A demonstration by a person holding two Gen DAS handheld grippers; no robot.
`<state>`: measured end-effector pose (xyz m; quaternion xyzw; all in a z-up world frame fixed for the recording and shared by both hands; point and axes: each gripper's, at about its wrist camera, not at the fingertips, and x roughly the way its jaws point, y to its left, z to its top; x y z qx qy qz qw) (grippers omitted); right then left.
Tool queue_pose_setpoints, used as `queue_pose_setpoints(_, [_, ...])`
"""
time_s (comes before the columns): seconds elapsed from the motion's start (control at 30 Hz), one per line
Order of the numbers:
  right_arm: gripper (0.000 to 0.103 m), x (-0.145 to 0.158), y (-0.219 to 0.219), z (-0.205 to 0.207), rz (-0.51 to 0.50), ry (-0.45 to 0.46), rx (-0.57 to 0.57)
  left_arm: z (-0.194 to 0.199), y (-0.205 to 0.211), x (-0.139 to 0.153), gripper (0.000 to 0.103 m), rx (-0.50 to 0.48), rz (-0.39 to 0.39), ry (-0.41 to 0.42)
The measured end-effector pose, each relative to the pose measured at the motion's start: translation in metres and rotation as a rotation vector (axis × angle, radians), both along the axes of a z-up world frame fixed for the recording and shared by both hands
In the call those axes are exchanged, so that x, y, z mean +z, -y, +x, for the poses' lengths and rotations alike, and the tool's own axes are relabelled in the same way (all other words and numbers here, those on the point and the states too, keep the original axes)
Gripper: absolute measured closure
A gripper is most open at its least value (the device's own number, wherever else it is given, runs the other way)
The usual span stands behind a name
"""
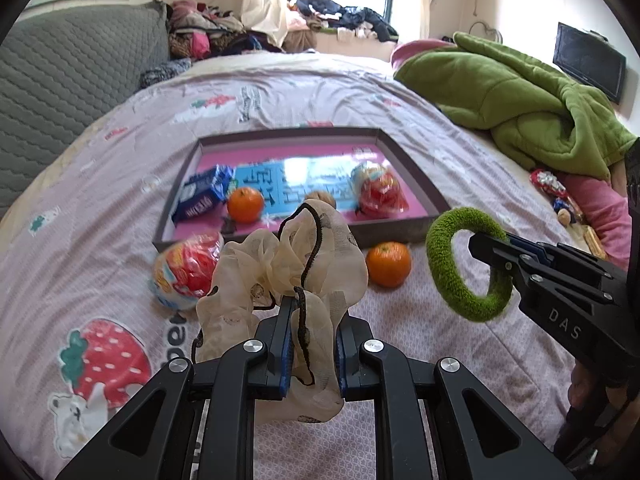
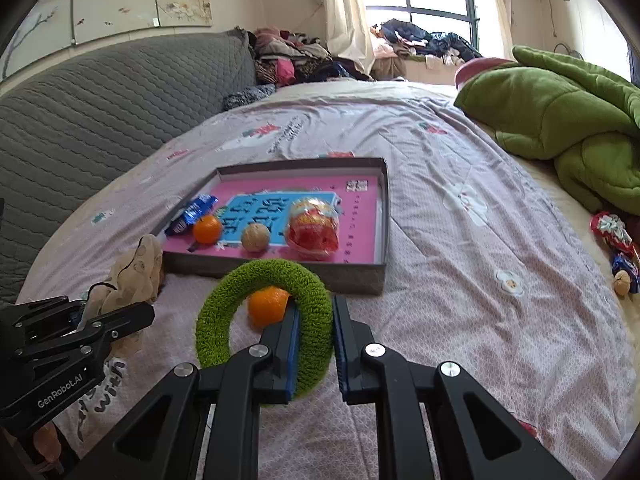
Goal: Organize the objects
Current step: 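Lift and carry the scrunchie and green ring in both tools toward the tray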
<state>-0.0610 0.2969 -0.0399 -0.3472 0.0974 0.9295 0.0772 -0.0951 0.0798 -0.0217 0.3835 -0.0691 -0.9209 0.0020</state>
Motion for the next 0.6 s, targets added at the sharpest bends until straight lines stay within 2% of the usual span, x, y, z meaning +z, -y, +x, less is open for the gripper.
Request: queue_pose_setpoints(0.6, [0.088, 0.037, 0.010, 0.004, 0.027, -0.123, 0.010, -0.005, 0.013, 0.039, 0.086, 0.027, -0.002, -0.092])
